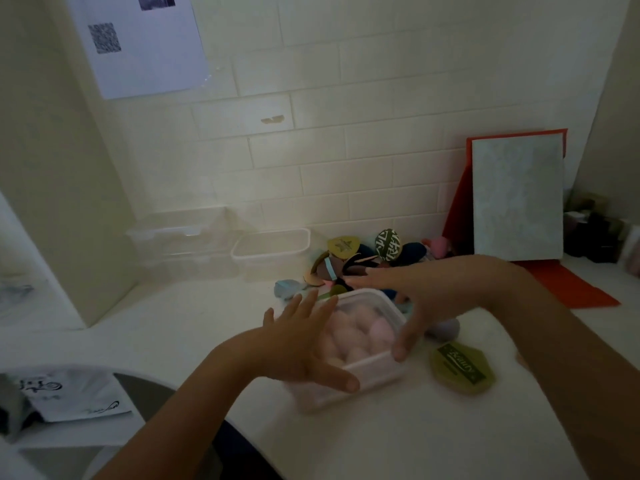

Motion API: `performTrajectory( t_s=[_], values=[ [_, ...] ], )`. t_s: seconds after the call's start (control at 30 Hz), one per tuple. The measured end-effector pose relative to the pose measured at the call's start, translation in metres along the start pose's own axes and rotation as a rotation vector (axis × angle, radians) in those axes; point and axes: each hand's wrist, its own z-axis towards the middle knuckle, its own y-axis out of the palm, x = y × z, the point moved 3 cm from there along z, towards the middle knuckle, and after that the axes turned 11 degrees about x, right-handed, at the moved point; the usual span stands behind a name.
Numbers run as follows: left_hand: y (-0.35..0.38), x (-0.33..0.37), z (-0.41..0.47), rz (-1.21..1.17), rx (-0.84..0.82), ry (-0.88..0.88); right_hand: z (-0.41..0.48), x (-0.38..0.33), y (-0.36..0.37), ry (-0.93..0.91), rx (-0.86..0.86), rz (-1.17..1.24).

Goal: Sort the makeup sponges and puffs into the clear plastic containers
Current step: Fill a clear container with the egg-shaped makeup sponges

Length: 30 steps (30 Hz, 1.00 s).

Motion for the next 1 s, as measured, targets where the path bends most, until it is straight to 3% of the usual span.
performTrajectory(
  t_s=[0.27,0.57,0.83,1.0],
  values=[
    [-0.001,0.001,0.006,0.112,-0.101,-0.017,0.030,0.006,0.029,-0.033,-0.013,-0.026],
    [0.007,0.005,0.003,0.055,0.034,-0.004,0.023,-0.006,0.037,-0.010,0.070,-0.117],
    [-0.006,0.001,-0.004,0.009,0.063,0.050,0.013,-0.015,0.043,0.039,0.071,-0.037],
    [-0.036,-0.021,-0.015,-0.117,-0.004,0.089,0.014,-0.037,0.027,-0.074,0.071,0.091]
  ],
)
